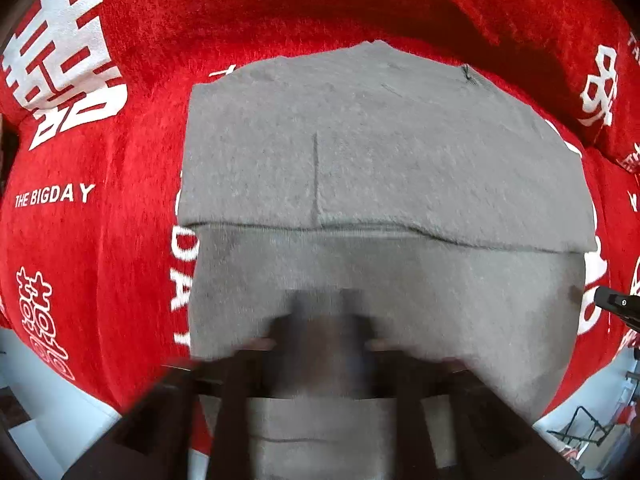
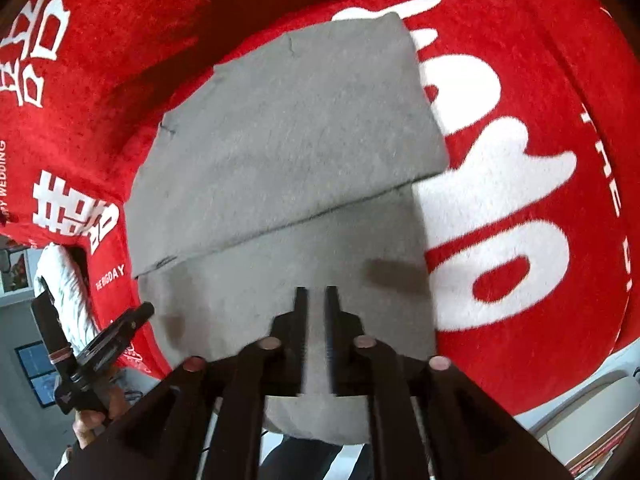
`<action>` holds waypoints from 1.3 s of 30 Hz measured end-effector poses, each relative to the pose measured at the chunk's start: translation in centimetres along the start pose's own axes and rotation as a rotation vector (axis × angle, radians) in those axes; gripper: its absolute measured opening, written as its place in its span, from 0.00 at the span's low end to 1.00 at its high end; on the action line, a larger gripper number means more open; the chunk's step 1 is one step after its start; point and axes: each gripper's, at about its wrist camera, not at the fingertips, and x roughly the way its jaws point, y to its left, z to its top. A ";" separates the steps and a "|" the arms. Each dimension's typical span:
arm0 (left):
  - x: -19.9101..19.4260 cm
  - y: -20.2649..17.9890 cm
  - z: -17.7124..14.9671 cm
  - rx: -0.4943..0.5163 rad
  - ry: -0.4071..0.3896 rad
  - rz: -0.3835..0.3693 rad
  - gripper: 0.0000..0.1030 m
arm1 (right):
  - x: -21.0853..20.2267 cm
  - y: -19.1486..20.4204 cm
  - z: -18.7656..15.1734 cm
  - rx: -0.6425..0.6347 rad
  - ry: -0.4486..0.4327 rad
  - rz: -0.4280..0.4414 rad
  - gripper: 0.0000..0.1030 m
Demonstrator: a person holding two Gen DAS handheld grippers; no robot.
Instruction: Fold small clothes
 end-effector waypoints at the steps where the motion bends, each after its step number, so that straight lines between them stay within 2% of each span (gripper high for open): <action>1: -0.3 0.1 -0.2 -0.013 -0.011 0.015 0.98 | -0.1 -0.1 -0.2 0.000 0.000 -0.002 0.36; 2: -0.9 0.1 -0.6 -0.021 -0.041 0.031 0.99 | -0.2 -0.1 -0.4 0.000 -0.003 -0.004 0.52; 3: -0.8 0.0 -0.6 -0.013 -0.037 0.027 0.99 | -0.4 -0.1 -0.5 0.000 -0.008 -0.003 0.57; 7: -0.4 -0.3 -1.0 -0.006 -0.013 0.027 0.99 | -0.2 0.1 -0.7 -0.009 -0.005 0.000 0.58; 9: -0.3 -0.7 -1.0 -0.001 -0.007 0.044 0.99 | -0.2 0.4 -0.7 -0.028 -0.009 0.009 0.66; 10: -0.3 -0.8 -1.0 -0.003 -0.005 0.048 0.99 | -0.3 0.7 -0.7 -0.049 -0.014 0.012 0.75; 11: -0.3 -0.9 -1.0 -0.005 -0.004 0.051 0.99 | -0.5 0.9 -0.8 -0.068 -0.020 0.014 0.80; 16: 0.0 -1.6 -0.8 -0.004 0.012 0.075 0.99 | -1.1 2.2 -0.9 -0.176 -0.032 -0.005 0.81; 18: 0.0 -1.9 -0.8 -0.004 0.014 0.088 0.99 | -1.1 2.5 -0.9 -0.211 -0.027 0.013 0.87; 22: 0.1 -2.5 -1.1 -0.027 0.025 0.098 0.99 | -0.6 2.6 -1.1 -0.240 0.013 0.037 0.87; 28: 0.1 -3.0 -2.3 -0.061 0.053 0.105 0.99 | 0.2 1.7 -1.5 -0.242 0.081 0.066 0.87; 32: 0.8 -1.7 -3.8 -0.150 0.082 0.145 0.99 | 0.6 0.6 -1.7 -0.236 0.113 0.088 0.87; 35: 1.6 -0.1 -5.6 -0.216 0.128 0.114 0.99 | 1.0 -0.2 -2.1 -0.223 0.133 0.097 0.87; 39: 1.4 0.7 -7.5 -0.201 0.122 0.091 0.99 | 1.9 -1.5 -3.2 -0.184 0.164 0.115 0.87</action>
